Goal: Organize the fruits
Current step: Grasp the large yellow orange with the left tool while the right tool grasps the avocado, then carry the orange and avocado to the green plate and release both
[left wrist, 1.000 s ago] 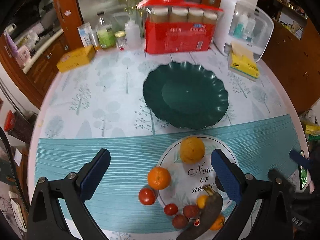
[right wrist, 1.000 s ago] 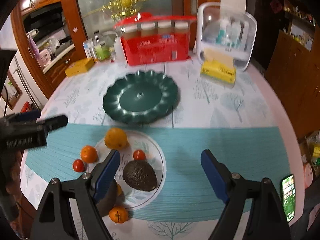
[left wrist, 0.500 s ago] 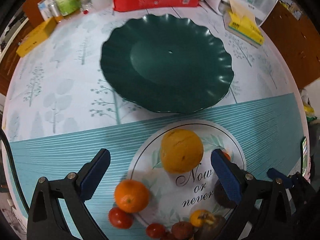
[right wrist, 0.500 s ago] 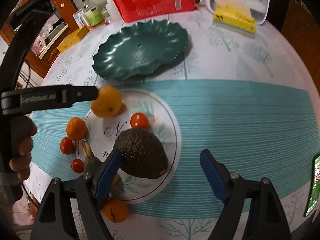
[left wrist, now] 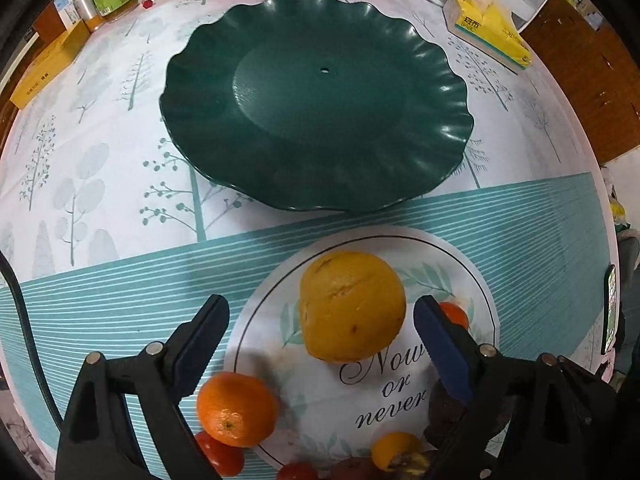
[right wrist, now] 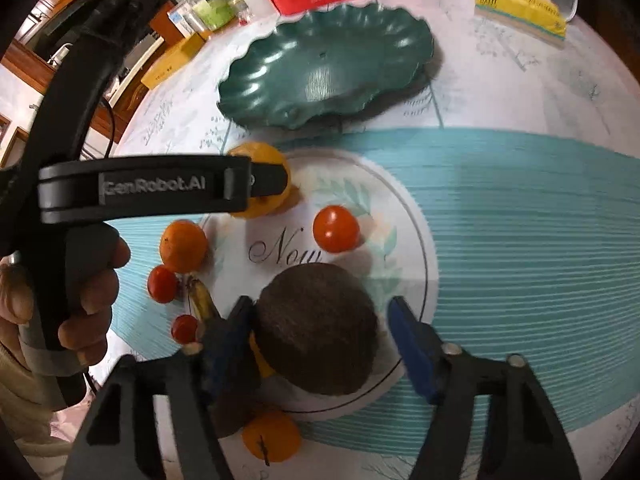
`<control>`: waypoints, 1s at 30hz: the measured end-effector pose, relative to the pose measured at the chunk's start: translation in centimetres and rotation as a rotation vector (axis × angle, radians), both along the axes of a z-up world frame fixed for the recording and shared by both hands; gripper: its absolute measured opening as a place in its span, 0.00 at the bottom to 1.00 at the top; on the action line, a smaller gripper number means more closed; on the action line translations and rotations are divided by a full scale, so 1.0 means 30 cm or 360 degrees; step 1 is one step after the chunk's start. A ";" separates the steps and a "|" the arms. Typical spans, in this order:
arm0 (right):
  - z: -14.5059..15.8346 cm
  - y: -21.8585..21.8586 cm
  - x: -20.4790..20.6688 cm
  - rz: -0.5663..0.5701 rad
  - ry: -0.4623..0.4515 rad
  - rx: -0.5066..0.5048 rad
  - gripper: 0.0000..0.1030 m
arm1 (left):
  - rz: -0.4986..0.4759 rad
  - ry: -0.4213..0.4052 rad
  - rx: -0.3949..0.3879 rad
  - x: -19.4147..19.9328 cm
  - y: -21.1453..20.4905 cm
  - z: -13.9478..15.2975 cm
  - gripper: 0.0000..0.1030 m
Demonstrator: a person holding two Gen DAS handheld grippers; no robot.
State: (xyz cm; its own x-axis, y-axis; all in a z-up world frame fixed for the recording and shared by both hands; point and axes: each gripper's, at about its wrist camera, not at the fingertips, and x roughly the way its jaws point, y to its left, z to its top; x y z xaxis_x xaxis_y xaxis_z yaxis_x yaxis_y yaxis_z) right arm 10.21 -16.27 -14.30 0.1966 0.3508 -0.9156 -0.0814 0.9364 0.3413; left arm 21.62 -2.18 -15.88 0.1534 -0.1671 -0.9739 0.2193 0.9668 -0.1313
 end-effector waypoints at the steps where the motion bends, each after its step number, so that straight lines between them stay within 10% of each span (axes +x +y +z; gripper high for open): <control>1: -0.004 -0.003 0.000 0.0001 0.0006 0.0009 0.63 | -0.0005 0.0003 -0.0001 -0.003 -0.005 -0.003 0.86; 10: -0.019 -0.020 -0.015 -0.0028 0.0063 0.0063 0.61 | -0.0038 0.0036 -0.0039 -0.010 -0.044 -0.041 0.47; 24: 0.029 -0.051 -0.064 -0.0113 0.0007 0.0009 0.59 | -0.0040 -0.0100 0.0051 -0.091 -0.072 0.064 0.44; 30: 0.180 -0.064 -0.111 -0.0194 -0.0307 -0.0170 0.59 | 0.0014 -0.0298 0.0059 -0.150 -0.019 0.229 0.44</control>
